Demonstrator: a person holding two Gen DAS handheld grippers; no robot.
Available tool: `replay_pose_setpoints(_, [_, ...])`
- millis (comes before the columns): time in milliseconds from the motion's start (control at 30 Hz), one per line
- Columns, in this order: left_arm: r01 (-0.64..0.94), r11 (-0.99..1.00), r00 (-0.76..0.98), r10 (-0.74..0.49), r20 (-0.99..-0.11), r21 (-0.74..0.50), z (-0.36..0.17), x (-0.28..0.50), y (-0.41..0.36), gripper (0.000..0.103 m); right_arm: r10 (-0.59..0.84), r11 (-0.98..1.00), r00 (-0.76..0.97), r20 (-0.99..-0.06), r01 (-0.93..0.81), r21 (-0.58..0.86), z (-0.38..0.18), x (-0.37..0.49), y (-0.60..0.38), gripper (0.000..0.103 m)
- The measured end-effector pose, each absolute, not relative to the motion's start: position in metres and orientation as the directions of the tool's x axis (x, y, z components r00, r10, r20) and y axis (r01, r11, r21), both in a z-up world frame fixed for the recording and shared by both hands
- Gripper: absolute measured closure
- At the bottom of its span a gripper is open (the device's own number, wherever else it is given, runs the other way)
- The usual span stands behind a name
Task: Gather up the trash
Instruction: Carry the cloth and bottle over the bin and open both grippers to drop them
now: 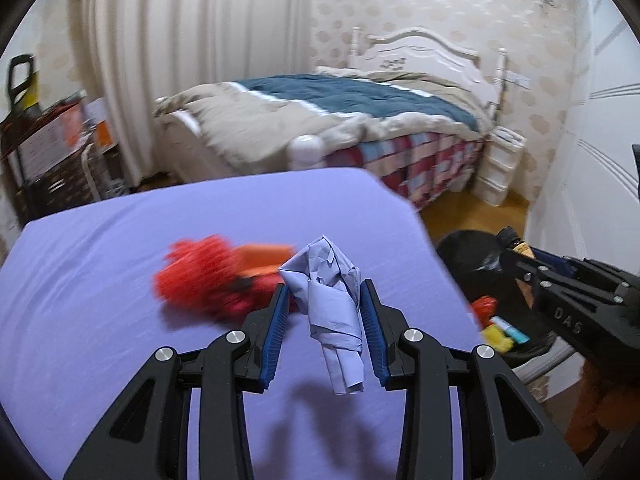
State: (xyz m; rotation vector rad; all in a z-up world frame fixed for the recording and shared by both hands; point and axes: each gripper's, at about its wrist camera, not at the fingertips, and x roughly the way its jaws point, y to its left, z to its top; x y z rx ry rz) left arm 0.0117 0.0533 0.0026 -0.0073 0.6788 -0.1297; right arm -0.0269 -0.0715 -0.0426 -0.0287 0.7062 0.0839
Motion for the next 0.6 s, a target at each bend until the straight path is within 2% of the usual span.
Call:
replay_pose_setpoints(300, [0.222,0.975,0.767,-0.189,-0.612,-0.024,0.004,0.052,-0.02,0.066,-0.048,0.999,0.776,-0.628,0.052,-0.013,-0.044,-0.008,-0.137,0.08])
replay_pose_setpoints(600, [0.268,0.963,0.736,-0.202,-0.646,0.004,-0.013,0.088,-0.072,0.066,-0.09,0.993,0.758,-0.646,0.118,0.0,-0.06,0.013,-0.181,0.08])
